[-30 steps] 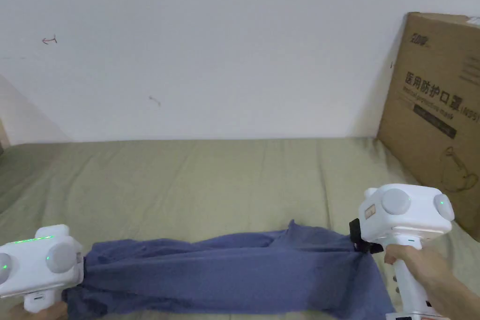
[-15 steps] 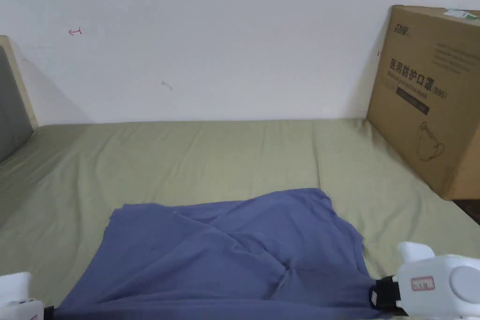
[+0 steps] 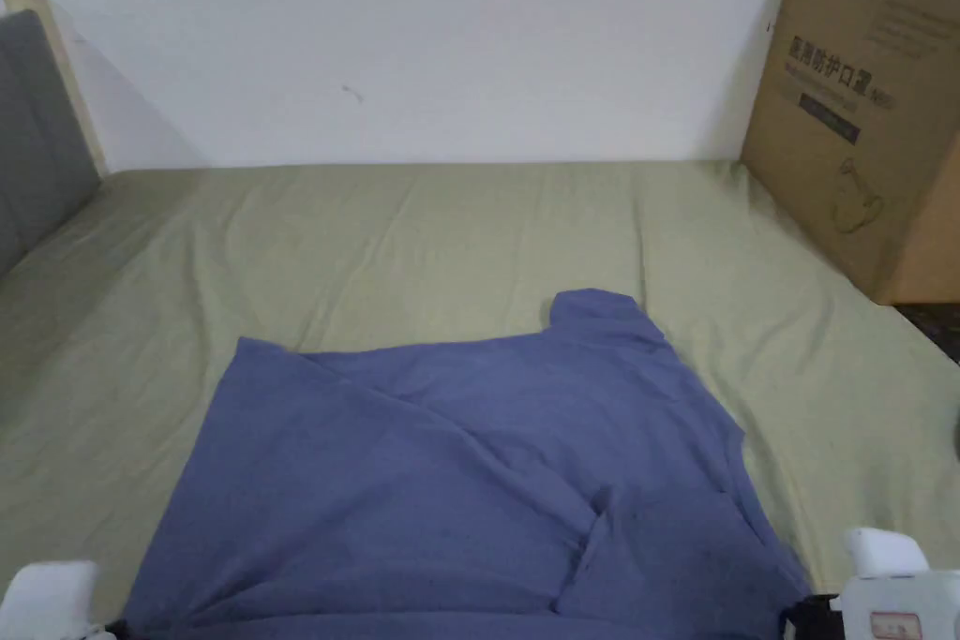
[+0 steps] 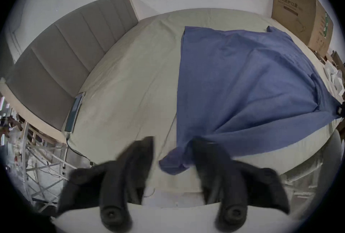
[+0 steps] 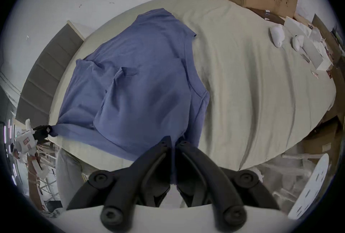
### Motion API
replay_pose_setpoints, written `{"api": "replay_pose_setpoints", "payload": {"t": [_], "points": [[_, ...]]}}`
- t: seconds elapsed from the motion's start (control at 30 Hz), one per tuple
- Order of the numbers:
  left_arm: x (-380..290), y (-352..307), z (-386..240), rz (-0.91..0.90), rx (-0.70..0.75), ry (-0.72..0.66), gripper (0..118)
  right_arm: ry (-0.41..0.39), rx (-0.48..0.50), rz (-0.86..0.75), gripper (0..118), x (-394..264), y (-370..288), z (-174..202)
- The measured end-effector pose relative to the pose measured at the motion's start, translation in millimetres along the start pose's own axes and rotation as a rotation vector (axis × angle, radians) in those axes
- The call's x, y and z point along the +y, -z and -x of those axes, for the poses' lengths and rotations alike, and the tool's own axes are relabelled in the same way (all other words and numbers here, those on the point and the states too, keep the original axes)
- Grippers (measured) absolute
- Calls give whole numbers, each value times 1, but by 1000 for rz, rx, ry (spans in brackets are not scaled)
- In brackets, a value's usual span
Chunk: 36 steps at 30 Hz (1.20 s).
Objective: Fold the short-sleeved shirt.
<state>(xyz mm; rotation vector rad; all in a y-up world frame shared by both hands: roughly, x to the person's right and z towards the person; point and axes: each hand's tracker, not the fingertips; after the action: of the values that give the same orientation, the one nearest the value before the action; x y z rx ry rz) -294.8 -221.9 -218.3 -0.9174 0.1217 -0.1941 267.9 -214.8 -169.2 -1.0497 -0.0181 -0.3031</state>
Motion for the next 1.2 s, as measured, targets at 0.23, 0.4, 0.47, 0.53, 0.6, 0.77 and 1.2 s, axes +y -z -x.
{"api": "replay_pose_setpoints", "payload": {"t": [0.23, 0.4, 0.47, 0.53, 0.6, 0.77, 1.2], "points": [[0, -34, 9, -49, -48, -66, 87, -53, -33, -54, 69, 5, -16, 7], [-4, -58, 12, -66, -159, -99, 0, -80, 8, -109, 0, 0, -33, 20], [-10, -55, 8, -58, -143, -109, 0, -89, -10, -111, 0, -9, -30, 23], [-19, -48, 9, -37, -159, -122, 0, -82, 38, -72, 0, -21, -21, 21], [-28, -44, 7, -19, -169, -140, 0, -68, 22, -43, 0, -29, -12, 22], [-38, -34, 5, -18, -126, -82, 58, -42, 19, -32, 0, -36, -3, 19], [-16, 26, 24, 39, -188, -151, 0, -36, 10, 5, 0, -30, 9, 15]]}}
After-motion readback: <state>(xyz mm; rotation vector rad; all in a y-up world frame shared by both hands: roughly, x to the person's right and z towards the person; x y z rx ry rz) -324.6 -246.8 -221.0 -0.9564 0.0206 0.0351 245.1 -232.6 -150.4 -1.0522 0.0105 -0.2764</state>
